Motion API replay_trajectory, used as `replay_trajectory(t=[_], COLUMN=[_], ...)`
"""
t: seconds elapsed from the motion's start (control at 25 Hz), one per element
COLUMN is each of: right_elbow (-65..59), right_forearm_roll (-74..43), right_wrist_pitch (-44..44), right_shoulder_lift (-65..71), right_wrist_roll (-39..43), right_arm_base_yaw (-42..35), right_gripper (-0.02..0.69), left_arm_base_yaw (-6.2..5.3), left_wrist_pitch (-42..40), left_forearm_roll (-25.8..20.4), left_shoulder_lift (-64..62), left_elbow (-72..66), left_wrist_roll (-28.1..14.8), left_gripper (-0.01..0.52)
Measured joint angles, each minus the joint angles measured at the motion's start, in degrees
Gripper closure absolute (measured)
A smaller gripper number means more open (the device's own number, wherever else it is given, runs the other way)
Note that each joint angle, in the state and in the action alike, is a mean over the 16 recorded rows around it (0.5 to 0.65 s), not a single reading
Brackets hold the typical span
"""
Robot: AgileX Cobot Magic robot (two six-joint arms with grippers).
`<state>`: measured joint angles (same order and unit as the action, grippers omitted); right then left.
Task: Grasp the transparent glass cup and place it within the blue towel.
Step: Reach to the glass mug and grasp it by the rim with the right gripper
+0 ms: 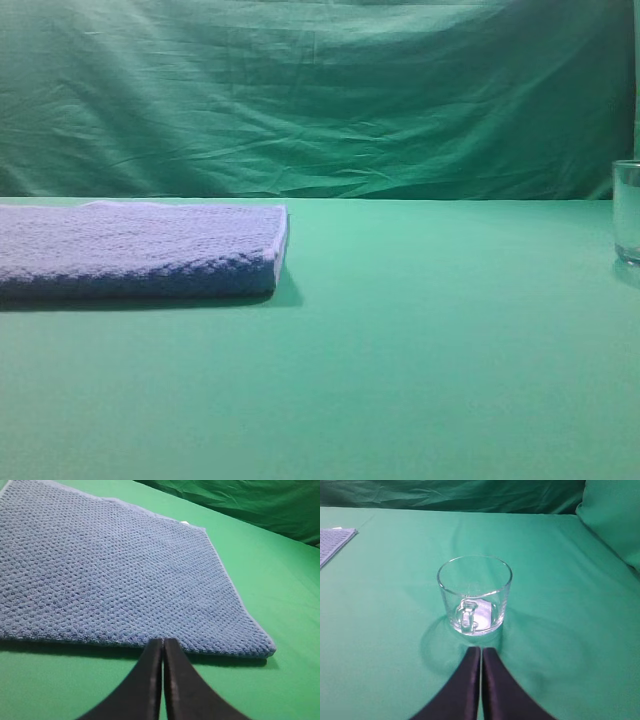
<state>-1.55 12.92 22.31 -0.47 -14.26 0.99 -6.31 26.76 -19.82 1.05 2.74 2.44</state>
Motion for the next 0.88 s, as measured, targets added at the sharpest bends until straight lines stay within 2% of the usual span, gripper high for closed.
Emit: replay_trajectory(t=[0.88], right_elbow=[0.00], right_forearm_roll=[0.00], right_wrist_pitch=[0.00], right_shoulder_lift=[0.00], right_wrist_roll=[0.07], right_arm_base_yaw=[0.00], right_gripper=[0.665], left_arm_base_yaw=[0.00], left_wrist_pitch=[0.00], left_forearm_roll=[0.00], left_shoulder_lift=[0.00], left_elbow=[0.00], left_wrist_roll=[0.00], left_gripper=[0.514])
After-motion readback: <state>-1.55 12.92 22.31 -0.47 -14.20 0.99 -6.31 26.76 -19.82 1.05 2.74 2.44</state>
